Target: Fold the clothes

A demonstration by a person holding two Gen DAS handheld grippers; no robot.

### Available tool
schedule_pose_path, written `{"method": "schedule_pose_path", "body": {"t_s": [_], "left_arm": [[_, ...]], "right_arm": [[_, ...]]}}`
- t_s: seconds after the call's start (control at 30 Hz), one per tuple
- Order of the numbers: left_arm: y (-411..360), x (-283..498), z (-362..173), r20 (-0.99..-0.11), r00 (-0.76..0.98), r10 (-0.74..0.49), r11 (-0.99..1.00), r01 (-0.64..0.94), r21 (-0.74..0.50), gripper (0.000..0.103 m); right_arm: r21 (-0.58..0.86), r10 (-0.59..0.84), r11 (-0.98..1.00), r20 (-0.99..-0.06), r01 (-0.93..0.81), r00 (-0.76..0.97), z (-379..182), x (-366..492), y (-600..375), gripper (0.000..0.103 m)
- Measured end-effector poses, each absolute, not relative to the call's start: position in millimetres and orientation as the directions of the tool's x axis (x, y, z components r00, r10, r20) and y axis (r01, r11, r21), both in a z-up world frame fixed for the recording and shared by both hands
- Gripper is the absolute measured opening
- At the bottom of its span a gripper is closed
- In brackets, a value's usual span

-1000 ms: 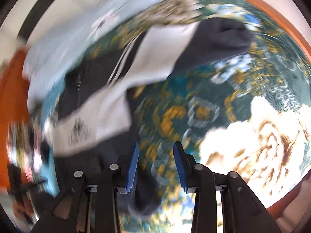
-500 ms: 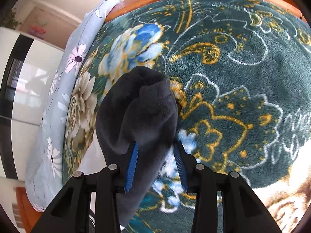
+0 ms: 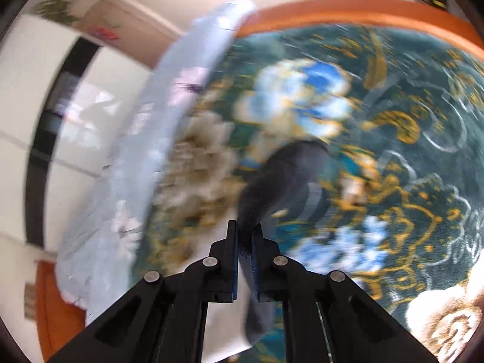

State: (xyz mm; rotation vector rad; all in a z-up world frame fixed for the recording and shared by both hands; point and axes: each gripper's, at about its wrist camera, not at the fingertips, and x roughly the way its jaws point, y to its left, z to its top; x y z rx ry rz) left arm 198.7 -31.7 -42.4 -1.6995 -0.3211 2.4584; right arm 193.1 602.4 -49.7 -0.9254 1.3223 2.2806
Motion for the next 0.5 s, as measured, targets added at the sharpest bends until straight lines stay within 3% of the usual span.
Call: {"method": "schedule_pose_path", "body": {"t_s": [0.23, 0.33, 0.43, 0.5], "left_arm": [[-43, 198, -46, -0.903, -0.355, 0.244, -0.96, 0.045, -0.277, 0.041], [-50, 198, -46, -0.897, -0.363, 0.253, -0.953, 0.065, -0.295, 0.042], [-56, 199, -48, -0.898, -0.359, 0.255, -0.949, 0.087, -0.304, 0.043], [-61, 200, -49, -0.899, -0.357, 0.255, -0.946, 0.1, -0.308, 0.043]], "right_arm": [[0.609, -0.247, -0.782, -0.498, -0.132, -0.831, 53, 158, 468, 0.007], [0.502, -0.331, -0.865, -0.536, 0.022, -0.777, 52, 135, 387, 0.007], [0.383, -0.355, -0.918, -0.674, 0.105, -0.648, 4, 113, 294, 0.007], [0.356, -0.36, -0.925, -0.719, 0.13, -0.595, -20, 111, 265, 0.007]]}}
